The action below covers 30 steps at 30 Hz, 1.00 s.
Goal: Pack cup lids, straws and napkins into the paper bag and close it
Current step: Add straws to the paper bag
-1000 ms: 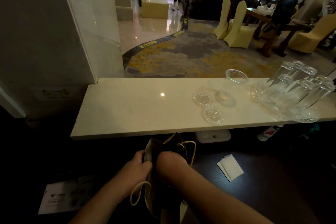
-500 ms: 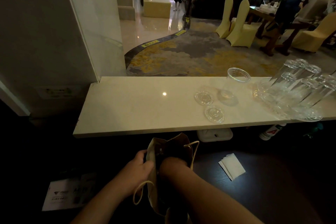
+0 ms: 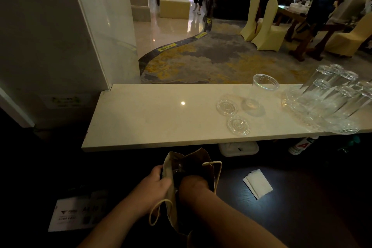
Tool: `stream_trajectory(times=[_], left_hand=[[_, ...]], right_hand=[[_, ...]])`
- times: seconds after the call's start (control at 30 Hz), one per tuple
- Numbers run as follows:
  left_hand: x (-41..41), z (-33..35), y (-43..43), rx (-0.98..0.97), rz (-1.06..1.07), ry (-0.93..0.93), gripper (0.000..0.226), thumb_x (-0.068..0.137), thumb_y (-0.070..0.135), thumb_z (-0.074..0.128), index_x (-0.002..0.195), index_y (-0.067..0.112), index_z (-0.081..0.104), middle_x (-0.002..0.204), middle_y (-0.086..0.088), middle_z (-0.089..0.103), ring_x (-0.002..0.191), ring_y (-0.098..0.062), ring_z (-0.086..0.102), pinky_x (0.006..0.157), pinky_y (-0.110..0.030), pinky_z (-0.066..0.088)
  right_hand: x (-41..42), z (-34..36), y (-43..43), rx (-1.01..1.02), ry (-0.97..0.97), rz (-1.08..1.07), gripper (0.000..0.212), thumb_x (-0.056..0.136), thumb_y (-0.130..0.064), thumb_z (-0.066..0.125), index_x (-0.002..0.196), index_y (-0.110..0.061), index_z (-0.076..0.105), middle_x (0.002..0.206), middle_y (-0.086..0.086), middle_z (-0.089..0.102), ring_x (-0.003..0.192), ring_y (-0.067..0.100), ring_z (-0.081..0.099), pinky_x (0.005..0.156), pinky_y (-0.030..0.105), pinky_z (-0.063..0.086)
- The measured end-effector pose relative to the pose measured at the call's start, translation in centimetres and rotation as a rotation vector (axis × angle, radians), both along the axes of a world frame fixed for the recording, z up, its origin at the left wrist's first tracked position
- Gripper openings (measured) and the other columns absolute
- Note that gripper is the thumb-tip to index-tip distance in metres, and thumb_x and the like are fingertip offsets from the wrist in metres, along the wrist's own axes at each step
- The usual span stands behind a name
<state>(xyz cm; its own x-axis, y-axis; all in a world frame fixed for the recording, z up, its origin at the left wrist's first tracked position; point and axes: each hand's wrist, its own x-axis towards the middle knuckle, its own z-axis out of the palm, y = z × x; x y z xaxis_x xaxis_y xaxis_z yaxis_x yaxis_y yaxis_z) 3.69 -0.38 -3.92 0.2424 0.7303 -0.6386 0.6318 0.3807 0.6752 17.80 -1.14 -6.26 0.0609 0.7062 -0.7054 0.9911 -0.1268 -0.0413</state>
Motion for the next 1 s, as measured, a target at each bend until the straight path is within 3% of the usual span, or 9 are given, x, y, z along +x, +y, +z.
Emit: stream_trajectory(times=[0.23,0.4,0.53,0.7,0.8,0.9,1.0], left_hand=[[0.0,0.4,-0.2,0.014,-0.012,0.017,0.050,0.101,0.039,0.050,0.150,0.036,0.041,0.108,-0.003,0.073,0.094,-0.025,0.074,0.089,-0.048,0.063],[-0.2,0.9,-0.2,0.020,0.004,0.011,0.050,0.101,0.042,0.053,0.150,0.035,0.043,0.110,0.003,0.071,0.098,-0.018,0.071,0.094,-0.040,0.058],[0.1,1.1,-0.3,-0.001,0.029,-0.032,0.053,0.101,0.046,0.054,0.152,0.034,0.042,0.117,0.001,0.071,0.102,-0.019,0.070,0.092,-0.039,0.058],[-0.3,-0.8,0.0,-0.088,0.143,-0.158,0.062,0.071,0.055,0.072,0.129,0.037,0.058,0.096,-0.007,0.083,0.095,-0.029,0.079,0.098,-0.057,0.061],[-0.2,-1.0,0.1,-0.042,0.116,-0.097,0.051,0.075,0.053,0.062,0.124,0.040,0.059,0.092,-0.005,0.083,0.092,-0.027,0.079,0.094,-0.053,0.062],[0.1,-0.1,-0.2,-0.018,0.099,-0.070,0.040,0.093,0.039,0.060,0.132,0.035,0.055,0.097,-0.006,0.081,0.092,-0.025,0.077,0.085,-0.044,0.062],[0.0,0.2,-0.2,-0.002,0.089,-0.034,0.034,0.101,0.032,0.055,0.135,0.036,0.051,0.103,-0.004,0.078,0.095,-0.023,0.074,0.091,-0.041,0.059]], right_hand=[[-0.7,0.6,0.4,-0.001,-0.016,0.111,0.042,0.103,-0.025,0.048,0.142,-0.008,0.051,0.146,0.018,0.050,0.139,0.036,0.042,0.113,0.050,0.032],[-0.5,2.1,0.2,0.114,0.093,0.070,0.027,0.100,-0.018,0.053,0.122,-0.008,0.064,0.123,0.015,0.065,0.115,0.032,0.062,0.095,0.046,0.050],[0.0,4.1,-0.3,0.265,0.181,0.039,0.019,0.095,-0.021,0.059,0.111,-0.014,0.066,0.106,0.008,0.067,0.096,0.026,0.066,0.082,0.041,0.057],[1.5,8.2,-1.3,0.506,0.303,0.074,0.012,0.092,-0.037,0.057,0.096,-0.025,0.059,0.084,-0.006,0.058,0.076,0.015,0.055,0.065,0.030,0.046],[2.6,10.2,-2.0,0.660,0.379,0.079,0.018,0.091,-0.043,0.054,0.089,-0.027,0.059,0.078,-0.008,0.062,0.070,0.011,0.058,0.061,0.031,0.051],[3.9,12.0,-3.1,0.772,0.506,0.052,0.025,0.093,-0.050,0.053,0.090,-0.028,0.064,0.075,-0.008,0.064,0.064,0.005,0.060,0.059,0.031,0.055],[5.5,13.0,-4.1,0.951,0.602,0.001,0.028,0.095,-0.047,0.056,0.076,-0.028,0.060,0.064,-0.008,0.059,0.059,0.008,0.058,0.051,0.022,0.047]])
